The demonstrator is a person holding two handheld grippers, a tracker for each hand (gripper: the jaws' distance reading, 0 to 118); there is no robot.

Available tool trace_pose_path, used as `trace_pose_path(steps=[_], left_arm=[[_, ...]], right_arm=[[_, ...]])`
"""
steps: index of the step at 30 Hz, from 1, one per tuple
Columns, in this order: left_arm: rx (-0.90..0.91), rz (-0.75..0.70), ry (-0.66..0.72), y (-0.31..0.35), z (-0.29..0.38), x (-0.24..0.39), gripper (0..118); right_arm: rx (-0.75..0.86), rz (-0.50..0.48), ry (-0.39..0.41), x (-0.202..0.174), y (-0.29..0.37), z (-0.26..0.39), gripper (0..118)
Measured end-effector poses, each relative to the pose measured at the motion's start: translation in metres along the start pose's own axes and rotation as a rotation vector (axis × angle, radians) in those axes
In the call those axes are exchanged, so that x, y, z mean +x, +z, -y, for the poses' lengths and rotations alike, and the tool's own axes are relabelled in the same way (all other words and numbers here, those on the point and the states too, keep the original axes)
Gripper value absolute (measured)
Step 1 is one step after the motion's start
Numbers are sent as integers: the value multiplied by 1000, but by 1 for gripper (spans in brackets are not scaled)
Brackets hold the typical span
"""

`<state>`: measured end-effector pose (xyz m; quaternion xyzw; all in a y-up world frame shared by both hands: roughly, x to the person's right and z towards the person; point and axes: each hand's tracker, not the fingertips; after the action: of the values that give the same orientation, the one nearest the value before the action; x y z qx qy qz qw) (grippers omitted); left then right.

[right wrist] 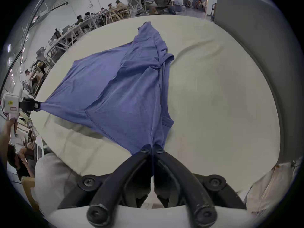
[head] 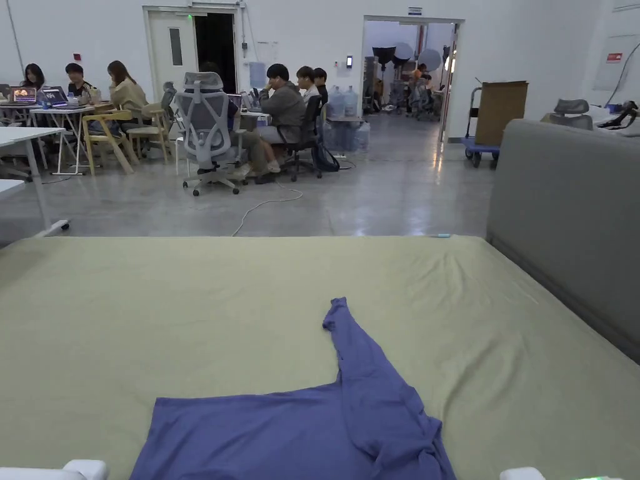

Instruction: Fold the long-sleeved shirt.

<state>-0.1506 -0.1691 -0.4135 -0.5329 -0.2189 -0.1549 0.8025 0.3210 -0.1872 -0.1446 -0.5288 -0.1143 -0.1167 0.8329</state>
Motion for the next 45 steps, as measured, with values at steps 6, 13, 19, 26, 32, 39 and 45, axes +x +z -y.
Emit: trace_pose_path(steps=[6,13,19,26,32,39,45], left_arm=[[-4,6,6,6,53,1,2],[-57,-11,31,-44,83,9,2],[-71,-19,67,-61,87,8,2],[207,53,316,19,80,-16,115],[204,-8,262,38,69,13,26],[264,-45,255,24,45,40,0],[314,-87,227,15,5,44,0]], right_arm=[[-9,17,-7,-2,5,50,0],[-67,28,-50,-2,-37,80,0],[-73,-13,-101,8,-42,79,0],[4,-52,-179,19,5,63,114],[127,-43,-142,5,46,39,100],[153,-53,-84,-14,7,-27,0],[285,-103,-6,-30,-52,-238,118]])
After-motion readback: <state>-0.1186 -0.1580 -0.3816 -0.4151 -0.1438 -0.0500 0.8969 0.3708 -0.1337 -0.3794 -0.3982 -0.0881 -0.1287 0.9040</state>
